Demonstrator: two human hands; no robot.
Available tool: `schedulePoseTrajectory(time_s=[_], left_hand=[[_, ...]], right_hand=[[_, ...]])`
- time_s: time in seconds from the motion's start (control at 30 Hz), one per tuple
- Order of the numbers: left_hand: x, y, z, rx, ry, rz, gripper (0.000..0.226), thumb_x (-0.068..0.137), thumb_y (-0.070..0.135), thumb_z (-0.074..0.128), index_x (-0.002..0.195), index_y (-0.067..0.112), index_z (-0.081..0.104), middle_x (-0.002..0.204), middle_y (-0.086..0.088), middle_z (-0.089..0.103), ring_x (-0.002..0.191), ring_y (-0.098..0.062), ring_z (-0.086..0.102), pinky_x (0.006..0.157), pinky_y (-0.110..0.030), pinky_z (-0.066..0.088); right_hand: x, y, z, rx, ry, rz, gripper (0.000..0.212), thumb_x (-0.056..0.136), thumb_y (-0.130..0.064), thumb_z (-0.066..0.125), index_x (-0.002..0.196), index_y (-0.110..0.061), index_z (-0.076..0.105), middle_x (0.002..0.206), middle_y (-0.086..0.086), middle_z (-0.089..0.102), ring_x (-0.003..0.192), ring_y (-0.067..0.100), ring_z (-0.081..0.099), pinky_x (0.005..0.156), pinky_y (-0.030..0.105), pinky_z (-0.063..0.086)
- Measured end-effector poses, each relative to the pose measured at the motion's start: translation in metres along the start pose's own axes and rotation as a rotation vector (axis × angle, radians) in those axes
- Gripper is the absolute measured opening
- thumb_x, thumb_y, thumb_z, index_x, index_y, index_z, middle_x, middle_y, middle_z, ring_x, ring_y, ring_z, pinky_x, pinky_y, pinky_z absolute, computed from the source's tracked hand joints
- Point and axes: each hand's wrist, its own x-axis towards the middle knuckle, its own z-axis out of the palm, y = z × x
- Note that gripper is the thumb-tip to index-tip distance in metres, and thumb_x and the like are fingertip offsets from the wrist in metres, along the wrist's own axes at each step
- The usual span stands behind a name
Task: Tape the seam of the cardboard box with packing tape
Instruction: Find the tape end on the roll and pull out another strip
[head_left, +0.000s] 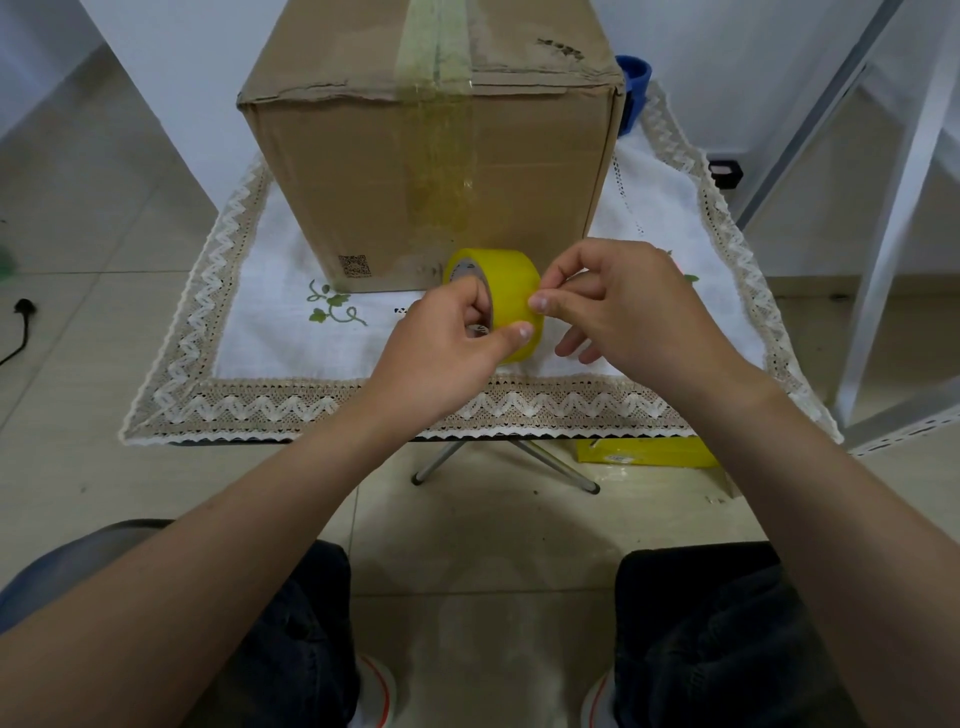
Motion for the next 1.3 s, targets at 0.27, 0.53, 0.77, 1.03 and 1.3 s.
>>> schedulePoseTrajectory(time_s=[0.27, 0.53, 0.77, 1.03, 1.3], left_hand=[[0.0029, 0.0003, -0.0018, 0.004, 0.017, -0.013, 0.023, 0.091, 0.027, 0.077, 0.091, 0.008, 0.064, 0.078, -0.006, 0.074, 0.067, -0.025, 0.065, 0.074, -0.041, 0.054], [0.0014, 0.0025, -0.0030, -0.025, 0.000, -0.028, 0.034, 0.083, 0.037, 0.077, 0.094, 0.007, 0.065, 0.087, -0.016, 0.076, 0.084, -0.039, 0.072, 0.086, -0.059, 0.057], [-0.0004, 0.0002, -0.0029, -0.031, -0.025, -0.028, 0.037, 0.079, 0.041, 0.074, 0.096, 0.009, 0.068, 0.091, -0.010, 0.078, 0.091, -0.037, 0.075, 0.090, -0.061, 0.058], [0.0038, -0.0010, -0.0029, -0.002, 0.010, -0.021, 0.027, 0.092, 0.029, 0.076, 0.093, 0.006, 0.064, 0.085, -0.017, 0.074, 0.071, -0.030, 0.067, 0.076, -0.050, 0.057], [0.0040, -0.0024, -0.0040, -0.005, 0.002, -0.013, 0.022, 0.091, 0.030, 0.076, 0.094, 0.010, 0.066, 0.089, -0.009, 0.077, 0.090, -0.032, 0.074, 0.089, -0.059, 0.057]], right_hand=[[-0.0017, 0.0016, 0.0035, -0.027, 0.045, -0.042, 0.014, 0.093, -0.027, 0.076, 0.094, -0.023, 0.063, 0.074, -0.013, 0.077, 0.054, 0.016, 0.072, 0.055, 0.037, 0.061], [0.0004, 0.0003, 0.0039, -0.033, 0.034, -0.029, 0.014, 0.092, -0.027, 0.078, 0.090, -0.020, 0.066, 0.072, -0.010, 0.077, 0.055, 0.017, 0.073, 0.060, 0.044, 0.062], [0.0003, 0.0000, 0.0027, 0.022, 0.011, 0.017, 0.014, 0.092, -0.021, 0.079, 0.081, -0.020, 0.069, 0.064, 0.000, 0.075, 0.059, 0.018, 0.075, 0.060, 0.047, 0.064], [-0.0004, 0.0001, 0.0043, -0.022, 0.059, -0.020, 0.019, 0.091, -0.030, 0.078, 0.099, -0.026, 0.061, 0.075, -0.012, 0.077, 0.055, 0.017, 0.072, 0.060, 0.039, 0.062], [-0.0005, 0.0020, 0.0071, -0.043, 0.076, -0.053, 0.014, 0.092, -0.028, 0.078, 0.092, -0.021, 0.066, 0.071, -0.015, 0.076, 0.053, 0.014, 0.072, 0.059, 0.042, 0.061]])
